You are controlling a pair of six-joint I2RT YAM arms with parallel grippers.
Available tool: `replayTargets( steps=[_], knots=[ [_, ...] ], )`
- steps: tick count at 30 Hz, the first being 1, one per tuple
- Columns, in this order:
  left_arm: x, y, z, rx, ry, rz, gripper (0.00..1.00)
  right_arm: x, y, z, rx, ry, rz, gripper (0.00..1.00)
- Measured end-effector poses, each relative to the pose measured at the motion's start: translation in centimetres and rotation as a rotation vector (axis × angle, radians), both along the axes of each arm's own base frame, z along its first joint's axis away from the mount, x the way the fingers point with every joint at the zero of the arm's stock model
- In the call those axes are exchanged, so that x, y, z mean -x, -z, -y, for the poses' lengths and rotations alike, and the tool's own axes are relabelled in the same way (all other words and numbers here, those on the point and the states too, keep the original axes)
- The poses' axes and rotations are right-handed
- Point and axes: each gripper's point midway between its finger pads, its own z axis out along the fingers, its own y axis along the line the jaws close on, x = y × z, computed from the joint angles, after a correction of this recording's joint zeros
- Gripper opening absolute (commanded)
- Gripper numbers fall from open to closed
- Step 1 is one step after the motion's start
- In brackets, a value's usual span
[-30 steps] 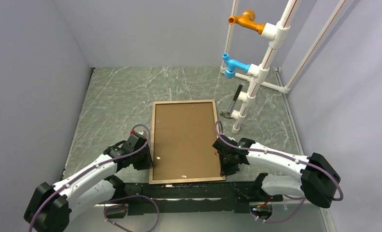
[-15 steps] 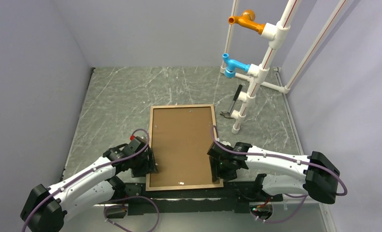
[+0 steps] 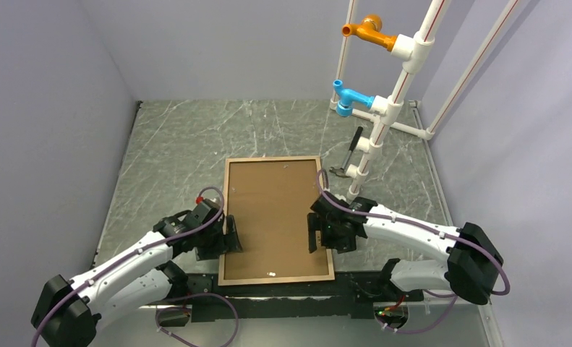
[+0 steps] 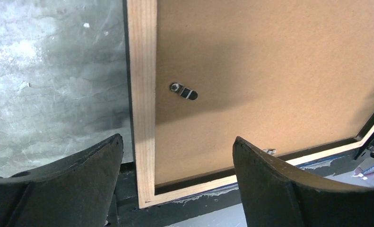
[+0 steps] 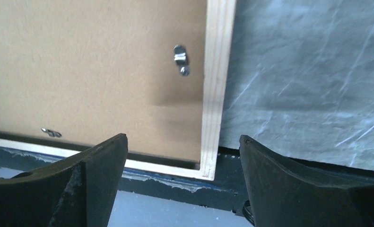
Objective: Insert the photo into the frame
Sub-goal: Move the photo frame to the center of the board, then install the photo frame at the center of the board.
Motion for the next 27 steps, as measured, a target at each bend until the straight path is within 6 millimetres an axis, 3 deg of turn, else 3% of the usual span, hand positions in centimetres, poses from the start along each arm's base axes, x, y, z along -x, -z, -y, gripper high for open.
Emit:
replayTargets(
  steps=[6, 14, 17, 25, 27],
  knots=[
    [-1.7, -1.1, 1.0, -0.017, 0.017, 0.018, 0.87, -2.3, -0.1, 1.1, 0.005, 0.041, 0.019, 0.86],
    [-3.1, -0.9, 1.4, -0.072, 0.037, 0.012, 0.86, -4.2, 1.1, 0.6, 0.066, 0.012, 0.019, 0.80],
    [-3.5, -0.9, 1.1, -0.097, 0.037, 0.025, 0.85, -4.8, 1.7, 0.3, 0.084, 0.001, 0.021, 0.67],
    [-3.7, -0.6, 0.3, -0.139, 0.028, 0.038, 0.84, -5.5, 2.7, 0.4, 0.105, -0.011, 0.024, 0.56],
    [-3.6, -0.5, 0.3, -0.139, 0.028, 0.037, 0.84, -5.6, 2.9, 0.4, 0.103, -0.012, 0.023, 0.47]
  ],
)
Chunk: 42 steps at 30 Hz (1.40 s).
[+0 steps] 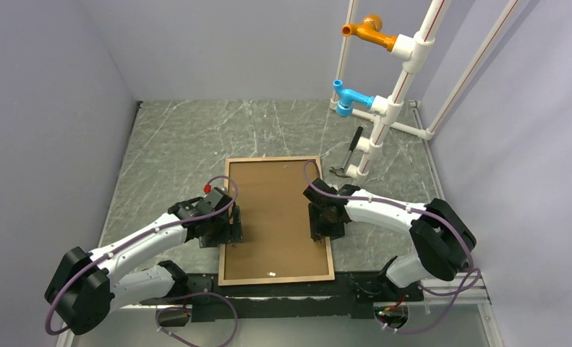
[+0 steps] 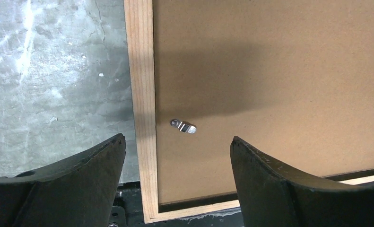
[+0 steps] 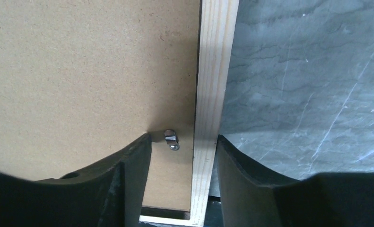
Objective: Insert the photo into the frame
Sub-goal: Install the photo frame at the center of the board.
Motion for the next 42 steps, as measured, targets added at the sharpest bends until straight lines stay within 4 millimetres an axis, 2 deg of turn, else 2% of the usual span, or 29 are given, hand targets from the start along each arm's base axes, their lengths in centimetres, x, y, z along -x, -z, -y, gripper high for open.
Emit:
replayTargets(
  steps=[9, 17, 18, 20, 23, 27, 32, 42],
  knots=[
    [0.3, 0.5, -0.3, -0.009, 0.000, -0.011, 0.84, 0.1, 0.0, 0.7, 0.014, 0.005, -0.007, 0.01],
    [0.3, 0.5, -0.3, -0.011, -0.003, -0.007, 0.86, 0.1, -0.1, 0.8, 0.018, -0.005, -0.004, 0.00],
    [0.2, 0.4, -0.4, -0.012, -0.004, -0.003, 0.87, 0.1, -0.1, 0.8, 0.018, -0.005, -0.004, 0.09],
    [0.2, 0.3, -0.4, -0.012, -0.005, 0.000, 0.87, 0.1, -0.1, 0.8, 0.019, -0.005, -0.004, 0.35],
    [0.2, 0.2, -0.5, -0.014, -0.007, 0.007, 0.88, 0.0, -0.1, 0.7, 0.017, -0.005, 0.001, 0.63],
    [0.1, 0.2, -0.7, -0.018, -0.011, 0.011, 0.88, -0.1, -0.6, 0.5, 0.000, -0.005, 0.015, 0.84],
    [-0.1, 0.3, -0.9, -0.024, -0.016, 0.012, 0.87, -0.4, -1.9, -0.1, -0.052, -0.007, 0.051, 0.92],
    [-0.2, 1.4, -1.0, -0.057, -0.006, -0.019, 0.76, -0.2, -2.1, -0.6, -0.085, -0.013, 0.043, 0.92]
  ],
)
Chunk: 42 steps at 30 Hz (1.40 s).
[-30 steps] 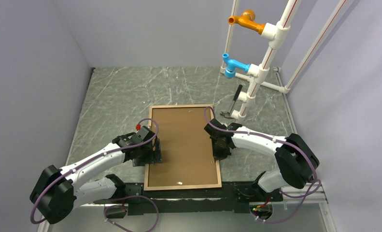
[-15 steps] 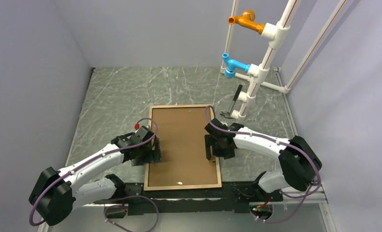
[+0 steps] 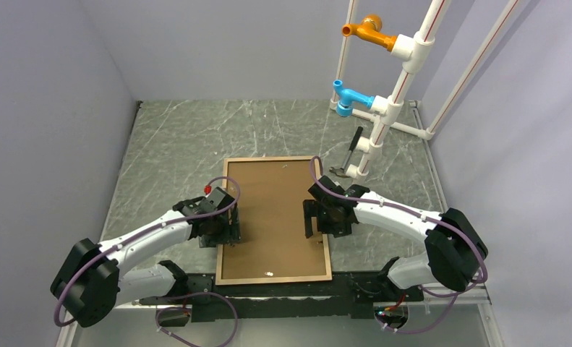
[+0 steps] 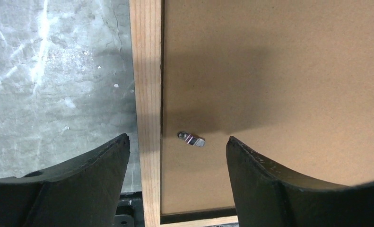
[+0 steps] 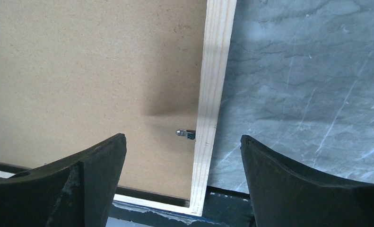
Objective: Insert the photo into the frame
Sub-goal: Install the photo frame at the center of the board.
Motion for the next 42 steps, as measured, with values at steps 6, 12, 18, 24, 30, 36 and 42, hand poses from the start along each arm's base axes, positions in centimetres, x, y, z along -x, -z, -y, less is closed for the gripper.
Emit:
replayTargets(
  steps=[6, 12, 18, 24, 30, 36, 42],
  knots=[
    [-0.26, 0.99, 0.14, -0.019, -0.002, -0.023, 0.66, 0.15, 0.23, -0.22, -0.015, -0.004, -0.006, 0.92],
    [-0.25, 1.13, 0.16, -0.023, -0.007, -0.038, 0.44, 0.18, 0.34, -0.23, -0.017, -0.005, -0.005, 0.92],
    [-0.46, 0.86, 0.24, -0.014, -0.007, -0.026, 0.27, 0.15, 0.34, -0.21, -0.017, -0.003, -0.005, 0.92],
    [-0.37, 0.89, 0.20, 0.006, -0.002, -0.001, 0.00, 0.09, 0.47, -0.15, -0.014, 0.000, -0.008, 0.92],
    [-0.39, 0.90, 0.20, 0.007, 0.000, 0.002, 0.12, 0.00, 0.53, -0.21, -0.015, 0.001, -0.007, 0.92],
    [-0.49, 0.77, 0.18, 0.001, 0.012, 0.005, 0.57, -0.01, 0.54, -0.20, -0.015, 0.001, -0.007, 0.92],
    [-0.45, 0.76, 0.37, 0.009, 0.023, 0.003, 0.61, 0.15, 0.88, 0.07, -0.010, 0.005, -0.013, 0.92]
  ],
)
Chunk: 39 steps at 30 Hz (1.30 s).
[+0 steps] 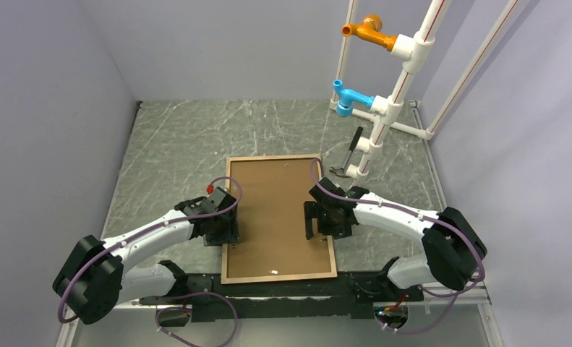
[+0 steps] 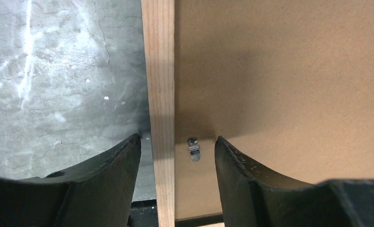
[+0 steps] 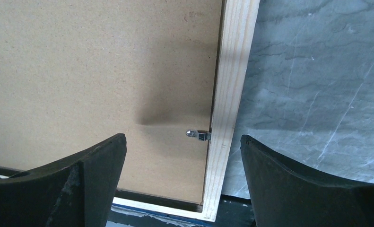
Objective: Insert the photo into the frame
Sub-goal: Install the photo frame at the center of the board.
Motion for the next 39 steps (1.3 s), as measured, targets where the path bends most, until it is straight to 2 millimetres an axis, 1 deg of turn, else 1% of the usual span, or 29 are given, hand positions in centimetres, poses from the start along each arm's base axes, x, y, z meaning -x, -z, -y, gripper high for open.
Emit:
replayTargets(
  steps=[5, 7, 12, 14, 16, 17, 20, 23, 25, 26, 29, 31, 38, 39],
  knots=[
    [-0.07, 0.30, 0.45, 0.010, 0.005, -0.012, 0.46, 0.03, 0.06, 0.02, 0.000, 0.000, -0.001, 0.92],
    [-0.02, 0.29, 0.43, 0.006, 0.007, -0.014, 0.44, 0.03, 0.06, 0.02, 0.000, 0.000, -0.001, 0.92],
    [-0.01, 0.19, 0.41, -0.003, 0.012, -0.009, 0.46, 0.02, 0.06, 0.03, 0.000, 0.000, -0.001, 0.92],
    [0.02, 0.19, 0.38, -0.008, 0.015, -0.008, 0.51, 0.02, 0.06, 0.03, 0.000, 0.000, -0.001, 0.92],
    [0.03, 0.17, 0.31, -0.015, 0.017, -0.003, 0.59, 0.03, 0.08, 0.03, 0.001, 0.000, -0.001, 0.92],
    [0.08, 0.20, 0.17, -0.024, 0.017, -0.002, 0.61, 0.03, 0.08, 0.03, 0.001, 0.000, -0.001, 0.92],
    [0.21, 0.27, -0.16, -0.042, 0.013, -0.003, 0.62, 0.02, 0.08, 0.04, 0.001, 0.001, -0.001, 0.92],
    [0.21, 0.27, -0.09, -0.044, 0.011, 0.002, 0.55, 0.02, 0.09, 0.04, 0.001, 0.001, -0.002, 0.92],
    [0.20, 0.25, 0.06, -0.042, 0.010, 0.005, 0.46, 0.02, 0.09, 0.04, 0.001, 0.001, -0.002, 0.92],
    [0.17, 0.22, 0.22, -0.036, 0.011, 0.007, 0.36, 0.01, 0.09, 0.03, 0.001, 0.000, -0.001, 0.92],
    [0.24, 0.12, 0.50, -0.033, 0.013, 0.008, 0.12, 0.02, 0.09, 0.04, 0.001, 0.000, -0.002, 0.92],
    [0.29, 0.03, 0.34, -0.042, 0.006, 0.005, 0.00, 0.02, 0.09, 0.06, 0.002, -0.001, -0.001, 0.92],
    [0.30, -0.21, 0.35, -0.045, -0.007, 0.002, 0.00, -0.06, 0.19, 0.20, 0.007, 0.003, -0.003, 0.92],
    [0.29, -0.23, 0.35, -0.045, -0.006, 0.003, 0.05, -0.06, 0.23, 0.22, 0.008, 0.003, -0.004, 0.92]
  ],
)
